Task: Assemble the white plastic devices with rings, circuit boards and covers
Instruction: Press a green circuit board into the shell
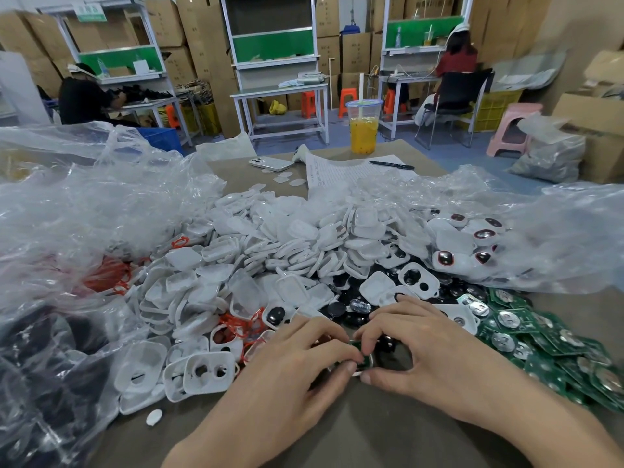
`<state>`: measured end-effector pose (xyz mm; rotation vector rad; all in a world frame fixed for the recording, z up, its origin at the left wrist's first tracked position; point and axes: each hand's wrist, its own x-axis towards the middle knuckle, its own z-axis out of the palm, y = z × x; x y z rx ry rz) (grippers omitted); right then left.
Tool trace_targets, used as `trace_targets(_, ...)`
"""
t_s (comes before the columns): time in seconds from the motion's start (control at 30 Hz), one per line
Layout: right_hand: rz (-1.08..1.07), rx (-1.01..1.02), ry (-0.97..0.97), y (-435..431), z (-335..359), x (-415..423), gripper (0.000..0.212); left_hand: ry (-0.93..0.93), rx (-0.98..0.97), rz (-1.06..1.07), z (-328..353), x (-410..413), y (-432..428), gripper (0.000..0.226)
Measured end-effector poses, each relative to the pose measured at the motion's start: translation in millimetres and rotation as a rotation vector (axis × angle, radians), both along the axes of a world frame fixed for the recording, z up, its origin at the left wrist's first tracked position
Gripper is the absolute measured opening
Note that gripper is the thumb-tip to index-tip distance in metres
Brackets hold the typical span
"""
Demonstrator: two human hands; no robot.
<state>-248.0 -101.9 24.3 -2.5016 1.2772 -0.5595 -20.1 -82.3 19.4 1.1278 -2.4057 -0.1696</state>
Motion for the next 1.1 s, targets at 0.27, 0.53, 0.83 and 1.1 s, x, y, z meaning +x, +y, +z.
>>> trace_targets(0.27, 0.029, 0.001, -0.033, 0.8, -0.2, -0.4, 0.017, -0.005, -0.011, 0.002, -1.5, -0.1, 0.7, 0.022)
trace_targets(0.53, 0.057, 0.004, -0.025, 1.2, 1.2, -1.2, 0.011, 0.008, 0.017, 0.011, -0.9, -1.4, -0.5, 0.023)
trace_targets(0.83, 0.077, -0.01, -0.006, 0.0, -2.9, 0.2, 0.015, 0.034, 0.103, 0.02, -4.5, -0.1, -4.5, 0.022)
trace_targets(1.1, 0.01, 0.052, -0.057, 2.2, -1.8, 0.5, 0.019, 0.057, 0.107, 0.012, -0.7, 0.2, 1.4, 0.024)
